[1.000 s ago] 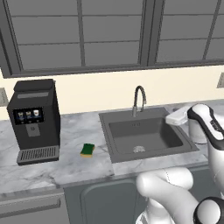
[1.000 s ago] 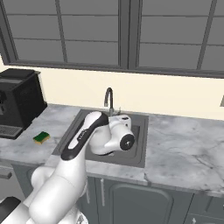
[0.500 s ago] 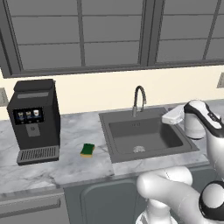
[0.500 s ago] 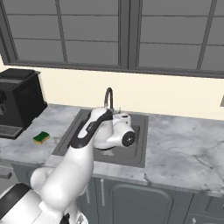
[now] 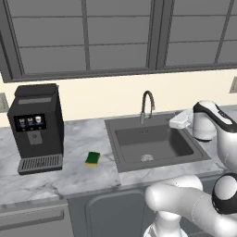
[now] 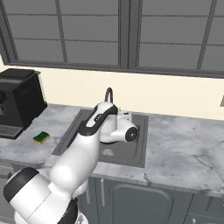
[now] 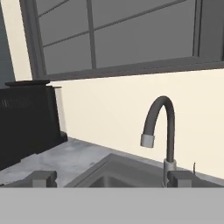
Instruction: Soak the sponge with water for a few seconds and then drop it inside the sink.
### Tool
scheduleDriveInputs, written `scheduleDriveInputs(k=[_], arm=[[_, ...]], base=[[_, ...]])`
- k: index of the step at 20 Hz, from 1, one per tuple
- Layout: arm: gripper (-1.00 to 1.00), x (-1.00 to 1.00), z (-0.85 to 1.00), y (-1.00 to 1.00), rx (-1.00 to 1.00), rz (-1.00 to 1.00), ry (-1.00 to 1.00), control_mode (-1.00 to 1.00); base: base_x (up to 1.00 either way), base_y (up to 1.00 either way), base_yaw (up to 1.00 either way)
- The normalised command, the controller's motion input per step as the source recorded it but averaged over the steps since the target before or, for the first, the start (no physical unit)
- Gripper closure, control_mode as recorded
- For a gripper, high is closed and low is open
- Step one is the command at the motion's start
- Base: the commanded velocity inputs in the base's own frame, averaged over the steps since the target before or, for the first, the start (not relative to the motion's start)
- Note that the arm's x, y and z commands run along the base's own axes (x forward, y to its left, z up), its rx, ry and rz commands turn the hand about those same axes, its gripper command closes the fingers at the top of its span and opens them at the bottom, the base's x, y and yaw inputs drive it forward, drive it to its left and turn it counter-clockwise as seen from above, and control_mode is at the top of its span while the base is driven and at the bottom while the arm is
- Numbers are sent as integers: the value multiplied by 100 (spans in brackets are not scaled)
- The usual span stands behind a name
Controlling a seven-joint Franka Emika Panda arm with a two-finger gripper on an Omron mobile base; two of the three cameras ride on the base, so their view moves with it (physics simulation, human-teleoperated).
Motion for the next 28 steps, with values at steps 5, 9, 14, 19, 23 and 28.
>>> scheduleDriveInputs(k=[5, 9, 14, 19, 23, 28], arm=[[-100, 14, -9, 0, 0, 1, 0, -100], [-100, 3, -7, 0, 0, 0, 0, -100], [-100, 9, 0, 0, 0, 0, -3, -100], [-100, 8, 0, 0, 0, 0, -5, -100], [-100, 2, 0, 0, 0, 0, -3, -100], [-100, 0, 0, 0, 0, 0, -1, -100]], base=[[0, 0, 0], [0, 0, 0], [0, 0, 0], [0, 0, 0], [0, 0, 0], [0, 0, 0]])
